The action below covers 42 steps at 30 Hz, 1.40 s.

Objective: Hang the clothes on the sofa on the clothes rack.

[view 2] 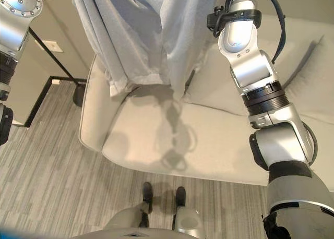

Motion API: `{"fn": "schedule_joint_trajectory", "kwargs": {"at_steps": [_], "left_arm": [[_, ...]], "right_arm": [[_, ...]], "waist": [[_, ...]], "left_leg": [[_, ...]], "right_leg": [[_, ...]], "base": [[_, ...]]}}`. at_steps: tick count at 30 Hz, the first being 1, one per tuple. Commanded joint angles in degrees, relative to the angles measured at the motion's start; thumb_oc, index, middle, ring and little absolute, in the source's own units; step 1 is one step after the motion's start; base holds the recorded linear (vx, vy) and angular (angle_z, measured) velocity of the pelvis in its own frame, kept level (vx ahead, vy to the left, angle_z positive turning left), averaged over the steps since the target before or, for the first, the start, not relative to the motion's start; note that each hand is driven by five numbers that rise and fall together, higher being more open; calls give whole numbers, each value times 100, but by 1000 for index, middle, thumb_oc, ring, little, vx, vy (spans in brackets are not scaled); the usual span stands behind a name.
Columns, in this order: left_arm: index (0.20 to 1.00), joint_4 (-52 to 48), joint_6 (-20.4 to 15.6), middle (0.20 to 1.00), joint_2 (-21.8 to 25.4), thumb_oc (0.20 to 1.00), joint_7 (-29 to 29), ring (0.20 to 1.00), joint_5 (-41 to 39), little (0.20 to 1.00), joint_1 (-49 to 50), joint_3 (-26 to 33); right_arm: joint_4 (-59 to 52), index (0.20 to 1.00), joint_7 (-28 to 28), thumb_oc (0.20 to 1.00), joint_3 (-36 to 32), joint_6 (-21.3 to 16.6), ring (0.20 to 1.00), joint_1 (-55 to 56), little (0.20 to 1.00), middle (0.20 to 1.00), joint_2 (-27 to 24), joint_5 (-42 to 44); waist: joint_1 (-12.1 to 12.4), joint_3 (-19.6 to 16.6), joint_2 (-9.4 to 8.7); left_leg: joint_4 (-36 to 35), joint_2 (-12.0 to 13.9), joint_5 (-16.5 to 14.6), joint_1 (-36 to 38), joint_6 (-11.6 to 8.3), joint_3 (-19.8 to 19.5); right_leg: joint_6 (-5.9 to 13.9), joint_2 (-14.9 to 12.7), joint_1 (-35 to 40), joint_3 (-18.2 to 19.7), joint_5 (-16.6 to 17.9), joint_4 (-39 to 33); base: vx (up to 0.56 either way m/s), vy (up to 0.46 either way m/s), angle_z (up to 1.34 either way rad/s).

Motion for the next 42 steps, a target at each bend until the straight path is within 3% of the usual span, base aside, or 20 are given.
{"fn": "schedule_joint_trajectory", "kwargs": {"at_steps": [1, 10, 13, 16, 19, 22, 24, 25, 26, 27, 29, 30, 31, 32, 33, 35, 37, 39, 40, 42], "left_arm": [[200, 141, -206, 200, -286, 200, 74, 200, 85, 200, 1107, 212], [200, -922, -197, 200, -345, 200, -28, 200, 291, 200, 2039, 718], [200, -1140, -216, 200, -290, 200, -3, 200, 314, 200, 2274, 903], [200, -1182, -265, 200, -259, 200, 25, 200, 289, 200, 2300, 975], [200, -1115, -361, 200, -292, 200, 152, 200, 192, 200, 2213, 970], [200, -1097, -433, 200, -444, 200, 315, 200, 169, 200, 2101, 910], [200, -1057, -453, 200, -495, 200, 364, 200, 193, 200, 2015, 834], [200, -1079, -466, 200, -548, 200, 415, 200, 262, 200, 1910, 757], [200, -1114, -506, 200, -630, 200, 392, 200, 228, 200, 1757, 628], [200, -1064, -527, 200, -673, 200, 358, 200, 212, 200, 1487, 436], [200, -1120, -534, 200, -738, 200, 334, 200, 352, 200, 1280, 288], [200, -1422, -546, 200, -718, 200, 335, 200, 501, 200, 1409, 299], [200, -1514, -516, 200, -715, 200, 198, 200, 543, 200, 1555, 297], [200, -1516, -515, 200, -718, 200, 196, 200, 544, 200, 1553, 297], [200, -1474, -467, 200, -738, 200, 144, 200, 565, 200, 1546, 298], [200, -1593, -384, 200, -802, 200, 57, 200, 611, 200, 1662, 393], [200, -1609, -361, 200, -815, 200, 28, 200, 606, 200, 1702, 429], [200, -1668, -309, 200, -907, 200, -25, 200, 630, 200, 1958, 644], [200, -1745, -308, 200, -993, 200, -80, 200, 680, 200, 2201, 816], [200, -1766, -317, 200, -1003, 200, -100, 200, 667, 200, 2254, 861]], "right_arm": [[455, 200, 102, 200, 96, -311, 200, 482, 200, 200, 62, -90], [-121, 200, 356, 200, 16, -448, 200, 1111, 200, 200, -32, -166], [-219, 200, 428, 200, 76, -459, 200, 1197, 200, 200, -49, -254], [-204, 200, 444, 200, 151, -469, 200, 1096, 200, 200, -103, -246], [-230, 200, 388, 200, 213, -473, 200, 926, 200, 200, -140, -240], [-358, 200, 250, 200, 125, -450, 200, 971, 200, 200, -132, -297], [-383, 200, 199, 200, 93, -443, 200, 1001, 200, 200, -152, -313], [-449, 200, 91, 200, 4, -475, 200, 1076, 200, 200, -203, -372], [-440, 200, 155, 200, -17, -407, 200, 1074, 200, 200, -130, -502], [-544, 200, 148, 200, -95, -345, 200, 1138, 200, 200, -117, -595], [-749, 200, -1, 200, -349, -312, 200, 1187, 200, 200, -11, -687], [-945, 200, -69, 200, -569, -325, 200, 1404, 200, 200, 119, -730], [-955, 200, -57, 200, -702, -342, 200, 1553, 200, 200, 119, -725], [-954, 200, -57, 200, -705, -345, 200, 1554, 200, 200, 116, -723], [-964, 200, -52, 200, -679, -342, 200, 1517, 200, 200, 71, -758], [-1012, 200, -4, 200, -680, -340, 200, 1534, 200, 200, -6, -793], [-997, 200, 4, 200, -659, -338, 200, 1530, 200, 200, -24, -796], [-1008, 200, 31, 200, -658, -372, 200, 1676, 200, 200, -18, -800], [-980, 200, 67, 200, -695, -361, 200, 1803, 200, 200, 1, -804], [-981, 200, 84, 200, -671, -359, 200, 1798, 200, 200, -18, -822]], "waist": [[285, -1753, -81], [421, -1731, -23], [468, -1647, -20], [493, -1516, -29], [479, -1402, -73], [406, -1420, -9], [384, -1442, 25], [424, -1410, 76], [449, -1417, 160], [376, -1306, 36], [393, -1141, -52], [273, -1072, -40], [302, -1118, -66], [305, -1120, -80], [377, -1142, -74], [397, -1161, -98], [409, -1172, -97], [389, -1138, -165], [387, -1109, -224], [393, -1119, -218]], "left_leg": [[50, 1104, -387, 571, -622, 360], [50, 1510, -250, 875, -777, 114], [50, 1515, -232, 890, -748, 53], [101, 1697, -65, 746, -852, 58], [164, 2095, 157, 578, -933, 54], [61, 2834, 745, 575, -1026, 216], [50, 2933, 863, 479, -1026, 210], [97, 3003, 945, 225, -1026, 98], [588, 2807, 112, 96, -1026, -65], [1025, 2569, -400, -176, -1026, -103], [1320, 2457, -635, -375, -1026, 189], [1229, 2252, -657, -447, -847, 310], [1005, 1931, -584, -390, -648, 360], [980, 1913, -551, -391, -639, 367], [719, 1671, -467, -308, -460, 397], [382, 1392, -311, -162, -324, 426], [230, 1302, -230, -69, -294, 462], [83, 991, -221, 128, -214, 468], [50, 841, -263, 253, -189, 497], [50, 825, -269, 270, -198, 525]], "right_leg": [[829, -598, -18, -332, -135, 62], [565, -112, 435, -442, -527, 65], [539, -91, 438, -419, -540, 61], [577, -157, 402, -365, -514, 68], [719, -497, 236, -290, -447, 108], [1008, -1031, 127, -316, -356, 161], [1008, -1166, 112, -344, -310, 154], [1008, -1411, 141, -358, -141, 91], [1008, -1846, 26, -309, 260, 59], [1008, -2192, -199, -248, 930, 59], [1008, -2451, -513, -493, 1620, 59], [1008, -2242, -520, -333, 1350, 239], [1008, -1916, -499, -65, 812, 508], [1008, -1934, -527, -50, 812, 532], [887, -1566, -494, -187, 164, 771], [693, -1005, -519, -187, -310, 959], [627, -824, -521, -183, -402, 956], [478, -225, -513, -43, -589, 826], [460, -62, -331, 122, -448, 400], [482, -50, -238, 115, -335, 166]], "base": [[37, -83, 2], [3, -124, 21], [-45, 24, -8], [-74, 127, -1], [-62, 315, 8], [34, 624, -5], [32, 475, 27], [128, 895, 76], [135, 1200, 57], [56, 994, 19], [-79, 631, -13], [-5, 836, -24], [42, 692, -35], [24, 568, 11], [26, 344, 46], [73, 334, 18], [40, 129, -9], [61, 117, 5], [82, 43, 5], [45, -16, 15]]}}
